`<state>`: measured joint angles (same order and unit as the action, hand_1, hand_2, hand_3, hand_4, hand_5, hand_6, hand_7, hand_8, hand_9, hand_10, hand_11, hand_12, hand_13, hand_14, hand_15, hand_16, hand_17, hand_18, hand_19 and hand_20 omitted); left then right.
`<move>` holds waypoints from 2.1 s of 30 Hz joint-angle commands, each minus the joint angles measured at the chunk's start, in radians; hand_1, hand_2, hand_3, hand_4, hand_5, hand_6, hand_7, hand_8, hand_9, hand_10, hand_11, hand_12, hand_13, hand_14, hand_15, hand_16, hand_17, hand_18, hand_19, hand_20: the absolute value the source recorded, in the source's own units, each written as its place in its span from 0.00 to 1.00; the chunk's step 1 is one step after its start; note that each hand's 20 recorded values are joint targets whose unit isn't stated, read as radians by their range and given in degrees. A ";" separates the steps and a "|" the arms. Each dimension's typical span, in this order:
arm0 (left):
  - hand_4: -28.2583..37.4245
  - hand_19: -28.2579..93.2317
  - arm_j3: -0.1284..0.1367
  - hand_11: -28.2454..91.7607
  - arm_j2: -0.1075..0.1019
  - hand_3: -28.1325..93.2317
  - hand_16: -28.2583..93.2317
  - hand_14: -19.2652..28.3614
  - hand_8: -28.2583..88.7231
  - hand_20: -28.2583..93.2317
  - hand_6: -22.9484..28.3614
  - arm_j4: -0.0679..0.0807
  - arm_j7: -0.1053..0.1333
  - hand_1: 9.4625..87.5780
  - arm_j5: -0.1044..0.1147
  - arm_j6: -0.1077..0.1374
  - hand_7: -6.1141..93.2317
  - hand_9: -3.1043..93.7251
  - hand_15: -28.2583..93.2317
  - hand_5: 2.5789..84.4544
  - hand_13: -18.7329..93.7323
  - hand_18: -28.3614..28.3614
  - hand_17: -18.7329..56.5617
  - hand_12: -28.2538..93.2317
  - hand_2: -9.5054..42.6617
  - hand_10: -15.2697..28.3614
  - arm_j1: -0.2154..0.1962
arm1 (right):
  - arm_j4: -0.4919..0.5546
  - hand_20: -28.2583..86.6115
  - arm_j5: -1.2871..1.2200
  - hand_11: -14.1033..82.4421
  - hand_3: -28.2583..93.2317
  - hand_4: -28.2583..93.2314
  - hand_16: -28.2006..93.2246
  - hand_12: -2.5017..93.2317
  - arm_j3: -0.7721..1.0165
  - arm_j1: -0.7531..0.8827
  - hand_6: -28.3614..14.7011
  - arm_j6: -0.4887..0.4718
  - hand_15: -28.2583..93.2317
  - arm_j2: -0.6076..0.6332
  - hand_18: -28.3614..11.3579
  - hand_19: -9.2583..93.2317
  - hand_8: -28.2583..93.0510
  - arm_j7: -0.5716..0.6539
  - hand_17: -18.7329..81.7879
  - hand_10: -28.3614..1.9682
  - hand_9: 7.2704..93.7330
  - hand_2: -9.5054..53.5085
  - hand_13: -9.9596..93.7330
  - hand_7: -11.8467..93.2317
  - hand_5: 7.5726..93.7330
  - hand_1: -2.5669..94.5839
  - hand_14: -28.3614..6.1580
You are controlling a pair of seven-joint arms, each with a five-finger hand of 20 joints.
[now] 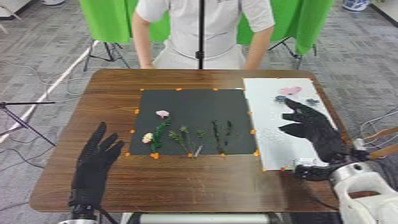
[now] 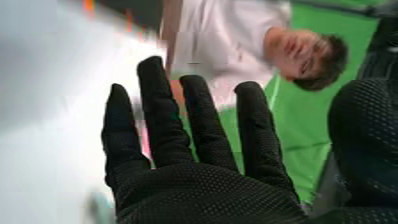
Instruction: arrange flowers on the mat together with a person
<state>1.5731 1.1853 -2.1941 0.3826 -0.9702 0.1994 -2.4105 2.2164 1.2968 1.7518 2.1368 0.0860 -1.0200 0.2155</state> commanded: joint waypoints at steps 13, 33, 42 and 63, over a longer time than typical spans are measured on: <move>0.00 0.58 -0.022 0.32 -0.015 0.87 0.22 0.78 0.16 0.27 0.43 0.004 -0.002 0.16 0.004 0.014 0.18 0.31 0.42 0.26 0.36 0.91 0.09 0.33 0.26 0.64 0.012 | -0.291 0.48 0.770 0.32 0.83 0.05 0.34 0.21 -0.275 -0.381 0.71 0.057 0.70 0.375 0.10 0.61 0.15 0.495 0.30 0.44 0.43 0.19 0.54 0.25 0.38 0.29 0.38; 0.00 0.59 -0.037 0.32 -0.017 0.87 0.22 0.78 0.16 0.27 0.43 0.012 0.002 0.16 0.008 0.009 0.18 0.31 0.42 0.27 0.36 0.91 0.09 0.33 0.27 0.64 0.030 | -0.551 0.47 0.895 0.32 0.82 0.03 0.33 0.20 -0.716 -0.739 0.75 -0.135 0.66 0.438 0.09 0.60 0.13 0.534 0.31 0.51 0.45 0.13 0.57 0.30 0.40 0.35 0.46; 0.00 0.59 -0.036 0.32 -0.019 0.87 0.22 0.78 0.16 0.27 0.44 0.012 0.009 0.16 0.010 0.010 0.18 0.31 0.42 0.27 0.36 0.91 0.09 0.33 0.27 0.64 0.030 | -0.584 0.49 0.980 0.24 0.73 0.01 0.47 0.36 -0.784 -0.740 0.84 -0.037 0.60 0.446 0.24 0.63 0.19 0.526 0.40 0.79 0.87 0.03 0.75 0.36 0.76 0.61 0.76; 0.00 0.59 0.011 0.32 -0.028 0.87 0.22 0.78 0.16 0.27 0.44 -0.022 0.014 0.16 0.021 0.026 0.18 0.31 0.42 0.27 0.36 0.91 0.09 0.33 0.27 0.64 -0.012 | -0.326 0.51 1.053 0.26 0.75 0.00 0.50 0.42 -1.018 -1.044 0.81 0.171 0.62 0.272 0.39 0.71 0.21 0.324 0.40 0.82 0.95 0.00 0.81 0.34 0.82 0.63 0.82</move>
<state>1.5696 1.1566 -2.2069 0.4075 -0.9537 0.2167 -2.4018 1.8035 2.3730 0.9130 1.3590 0.2741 -0.5867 0.7033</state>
